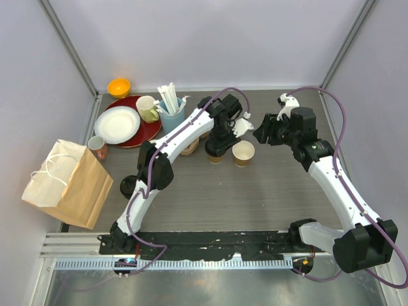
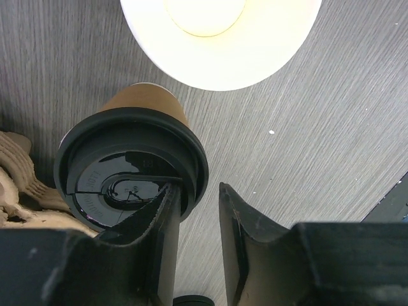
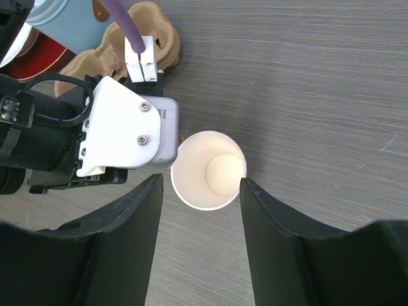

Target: Pack the takeout coffee

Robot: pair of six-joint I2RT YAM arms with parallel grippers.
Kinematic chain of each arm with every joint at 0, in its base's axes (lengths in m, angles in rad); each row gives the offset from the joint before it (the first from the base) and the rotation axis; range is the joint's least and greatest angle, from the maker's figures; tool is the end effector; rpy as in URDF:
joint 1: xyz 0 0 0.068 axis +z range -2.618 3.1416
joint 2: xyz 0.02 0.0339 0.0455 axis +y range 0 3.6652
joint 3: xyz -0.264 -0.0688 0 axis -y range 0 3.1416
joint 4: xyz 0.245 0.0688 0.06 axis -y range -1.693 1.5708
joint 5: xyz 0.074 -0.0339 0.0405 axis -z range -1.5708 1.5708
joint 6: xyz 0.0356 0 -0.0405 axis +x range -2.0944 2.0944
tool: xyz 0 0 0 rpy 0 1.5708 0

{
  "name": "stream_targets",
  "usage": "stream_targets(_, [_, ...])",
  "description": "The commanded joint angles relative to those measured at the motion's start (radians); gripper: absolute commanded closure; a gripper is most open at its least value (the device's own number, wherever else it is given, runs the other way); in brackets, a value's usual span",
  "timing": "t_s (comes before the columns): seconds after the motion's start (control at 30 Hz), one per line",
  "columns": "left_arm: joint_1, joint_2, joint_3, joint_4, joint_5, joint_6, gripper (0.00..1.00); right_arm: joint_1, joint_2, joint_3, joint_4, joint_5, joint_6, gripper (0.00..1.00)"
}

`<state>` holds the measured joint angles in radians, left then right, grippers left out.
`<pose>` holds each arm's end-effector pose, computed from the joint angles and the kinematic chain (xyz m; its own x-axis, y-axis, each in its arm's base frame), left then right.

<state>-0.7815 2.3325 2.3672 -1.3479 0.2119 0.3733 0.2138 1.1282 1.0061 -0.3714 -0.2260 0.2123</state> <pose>0.3303 -0.3383 0.2678 -0.3742 0.8735 -0.3114 0.9269 0.3627 -0.0965 0.2457 0.0615 0.3303 -0.5367 0.0936 -0.8385 -0.2931 0.9112 0.2893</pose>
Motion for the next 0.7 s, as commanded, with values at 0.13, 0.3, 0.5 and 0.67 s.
stream_targets(0.13, [-0.005,-0.107,0.033,-0.017,0.024,0.015,0.62,-0.001,-0.015,0.031,0.043,-0.032,-0.010,0.43])
stream_targets(0.3, [-0.004,-0.148,0.035,-0.010,0.049,-0.002,0.58,-0.002,-0.007,0.034,0.049,-0.032,-0.002,0.43])
stream_targets(0.5, [0.051,-0.238,-0.066,0.071,0.070,-0.103,0.63,-0.002,0.044,0.035,0.130,-0.078,0.068,0.47])
stream_targets(0.67, [0.186,-0.376,-0.369,0.309,0.141,-0.348,0.86,0.021,0.218,0.069,0.242,-0.131,0.170,0.53])
